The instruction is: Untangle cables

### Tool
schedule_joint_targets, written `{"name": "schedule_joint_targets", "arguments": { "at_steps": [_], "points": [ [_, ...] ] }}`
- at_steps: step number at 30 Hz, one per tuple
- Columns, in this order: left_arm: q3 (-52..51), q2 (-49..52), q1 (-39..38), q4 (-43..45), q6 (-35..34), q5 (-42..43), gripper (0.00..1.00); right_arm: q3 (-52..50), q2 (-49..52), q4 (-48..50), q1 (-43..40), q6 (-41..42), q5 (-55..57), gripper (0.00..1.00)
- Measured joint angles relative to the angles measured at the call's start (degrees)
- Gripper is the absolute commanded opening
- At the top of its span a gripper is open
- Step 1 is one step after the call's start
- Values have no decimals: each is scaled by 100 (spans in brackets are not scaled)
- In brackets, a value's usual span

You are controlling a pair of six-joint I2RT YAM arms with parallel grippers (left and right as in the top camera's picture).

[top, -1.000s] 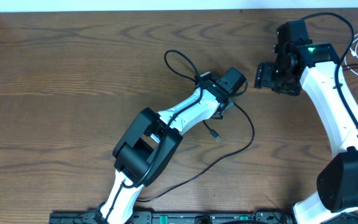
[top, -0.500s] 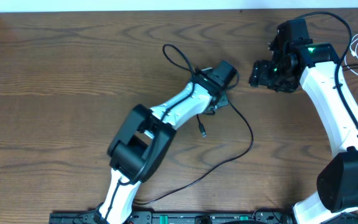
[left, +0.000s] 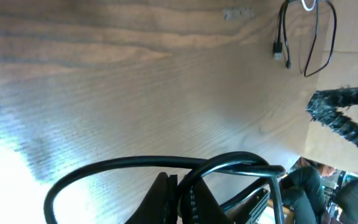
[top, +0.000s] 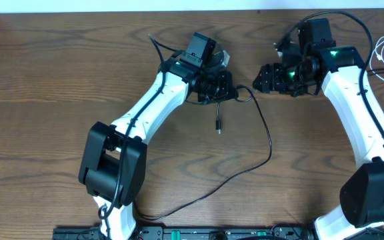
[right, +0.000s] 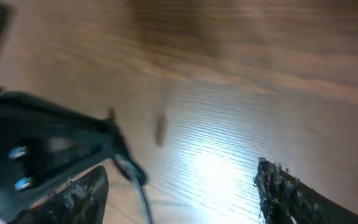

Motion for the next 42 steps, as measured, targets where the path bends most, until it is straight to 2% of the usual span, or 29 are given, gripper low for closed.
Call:
{"name": "schedule_joint_targets", "arguments": {
  "at_steps": [8,19,29,34,39,42],
  "points": [
    [0,0,-42,-177,42,-363,7,-85,0,160,17,-326,-306,71],
    [0,0,-42,-177,101,-562,7,-1213,24,1178,387,-127,-195,70],
    [0,0,-42,-181,101,-586,7,-1596,26,1727,474,1467,966,70],
    [0,0,-42,-179,101,-597,7,-1871,26,1731,369,1790,1403,69],
    [0,0,-42,-179,101,-597,7,-2050,28,1753,262,1700,1440,71],
    [0,0,-42,-258,101,-597,7,-2041,24,1873,208,1207,1084,71]
  ]
}}
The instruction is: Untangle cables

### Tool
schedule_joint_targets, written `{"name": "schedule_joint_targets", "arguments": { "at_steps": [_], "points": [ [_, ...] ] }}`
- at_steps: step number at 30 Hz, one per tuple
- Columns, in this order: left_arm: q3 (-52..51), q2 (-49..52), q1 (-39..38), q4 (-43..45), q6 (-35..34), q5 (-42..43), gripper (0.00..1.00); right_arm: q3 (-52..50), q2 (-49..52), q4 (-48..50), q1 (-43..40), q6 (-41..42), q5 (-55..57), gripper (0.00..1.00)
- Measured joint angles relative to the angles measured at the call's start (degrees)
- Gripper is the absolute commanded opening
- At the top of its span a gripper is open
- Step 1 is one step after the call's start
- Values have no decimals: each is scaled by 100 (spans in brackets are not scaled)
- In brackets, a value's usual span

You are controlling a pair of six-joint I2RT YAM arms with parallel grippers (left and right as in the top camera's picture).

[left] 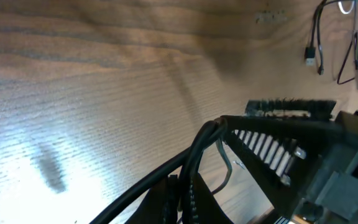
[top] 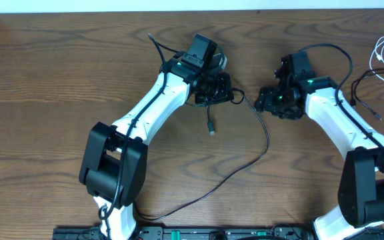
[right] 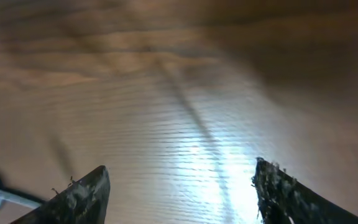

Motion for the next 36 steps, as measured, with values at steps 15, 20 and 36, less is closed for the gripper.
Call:
{"name": "schedule_joint_targets", "arguments": {
  "at_steps": [15,20,36],
  "points": [
    [0,0,0,-474,-11,195,7,433,-369,-24,129,-1891,-1475,72],
    [0,0,0,-472,-138,201,8,433,-39,-15,350,-1217,-1082,72],
    [0,20,120,-457,-155,363,7,470,531,-581,363,295,-483,72]
  ]
}}
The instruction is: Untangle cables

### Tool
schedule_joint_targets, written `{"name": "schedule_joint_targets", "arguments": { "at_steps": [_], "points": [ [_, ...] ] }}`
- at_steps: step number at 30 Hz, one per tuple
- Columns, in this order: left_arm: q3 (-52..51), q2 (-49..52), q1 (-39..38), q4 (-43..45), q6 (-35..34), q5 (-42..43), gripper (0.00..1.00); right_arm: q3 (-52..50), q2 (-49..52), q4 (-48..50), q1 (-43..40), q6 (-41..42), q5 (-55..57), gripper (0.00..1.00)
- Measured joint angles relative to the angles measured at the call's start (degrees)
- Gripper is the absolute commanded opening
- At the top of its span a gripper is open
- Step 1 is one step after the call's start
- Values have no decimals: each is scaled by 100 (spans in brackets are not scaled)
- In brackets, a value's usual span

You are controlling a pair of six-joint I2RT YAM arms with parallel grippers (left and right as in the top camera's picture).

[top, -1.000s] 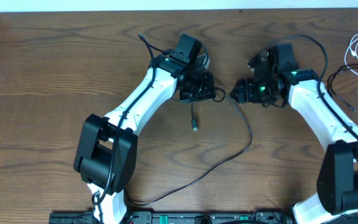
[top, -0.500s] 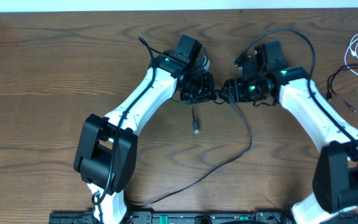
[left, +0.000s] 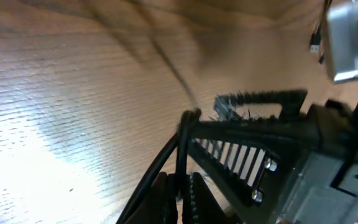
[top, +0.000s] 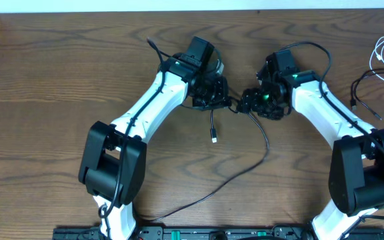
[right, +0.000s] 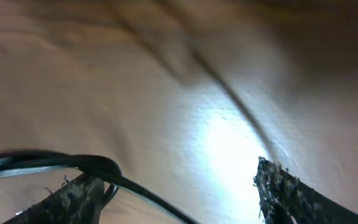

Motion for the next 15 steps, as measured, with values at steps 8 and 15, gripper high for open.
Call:
{"name": "schedule_joint_targets", "arguments": {
  "at_steps": [8,15],
  "points": [
    [2,0,466,-9,-2,133,7,-9,39,-476,-452,-155,964,72],
    [2,2,376,-11,-2,39,8,-9,44,-404,-446,-455,1056,74]
  ]
}}
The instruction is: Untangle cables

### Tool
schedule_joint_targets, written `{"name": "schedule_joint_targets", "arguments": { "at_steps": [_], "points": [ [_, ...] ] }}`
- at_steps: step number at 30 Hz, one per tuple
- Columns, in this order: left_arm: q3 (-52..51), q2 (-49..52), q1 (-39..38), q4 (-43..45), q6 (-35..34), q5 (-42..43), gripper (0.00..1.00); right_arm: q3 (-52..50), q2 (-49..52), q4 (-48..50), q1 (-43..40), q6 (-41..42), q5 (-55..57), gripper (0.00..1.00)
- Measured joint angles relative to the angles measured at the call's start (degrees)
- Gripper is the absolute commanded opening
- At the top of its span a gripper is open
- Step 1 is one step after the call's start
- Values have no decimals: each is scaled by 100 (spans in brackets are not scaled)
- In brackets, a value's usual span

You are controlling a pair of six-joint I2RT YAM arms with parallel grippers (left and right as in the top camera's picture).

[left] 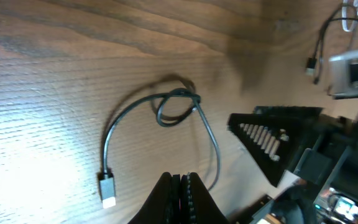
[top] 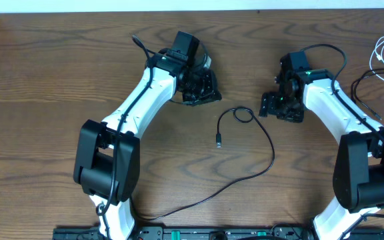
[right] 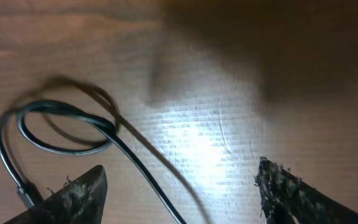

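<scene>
A black cable (top: 270,143) lies loose on the wooden table, with a small loop (top: 243,115) and a USB plug (top: 218,141) at its end. It runs down toward the front edge. My left gripper (top: 207,92) is left of the loop, jaws shut with nothing between them. The left wrist view shows the loop (left: 176,107), the plug (left: 107,190) and the shut left gripper (left: 180,181). My right gripper (top: 273,107) stands open just right of the loop. Under the right gripper (right: 182,182) the cable (right: 143,169) runs on the table, untouched.
A coiled white cable and another black cable (top: 363,90) lie at the far right edge of the table (top: 59,80). The arm bases stand at the front edge.
The left gripper no longer holds the black cable, which now lies on the table with a small loop. The left gripper sits further left, still shut. The right gripper has drawn back right, open.
At first my left gripper held the cable off the table, with the plug dangling and the right gripper open to the right. The right gripper then stood nearer, and later its open fingers were at the held cable. Now the cable lies free between the separated grippers.
</scene>
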Motion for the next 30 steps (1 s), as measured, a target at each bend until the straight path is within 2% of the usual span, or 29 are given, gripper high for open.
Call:
{"name": "schedule_joint_targets", "arguments": {
  "at_steps": [4,7,8,9,13,18,26,30],
  "points": [
    [0,0,-227,0,-7,-509,10,0,0,179,-15,-35,-24,75],
    [0,0,-518,0,-212,-992,25,0,0,236,-146,-35,-188,75],
    [0,0,-623,-2,-326,-1176,35,0,0,236,-234,-35,-234,75],
    [0,0,-761,4,-468,-1427,38,0,0,236,-356,-35,-269,75],
    [0,94,-1119,223,-1082,-2065,38,0,0,188,-647,-37,-319,76],
    [0,459,-1408,680,-1563,-2389,38,0,0,105,-745,-37,-358,77],
    [0,894,-1650,713,-2411,-3038,38,0,0,101,-763,-39,-361,78],
    [0,922,-1720,765,-2599,-3279,38,-2,0,98,-763,-42,-361,78]
  ]
}}
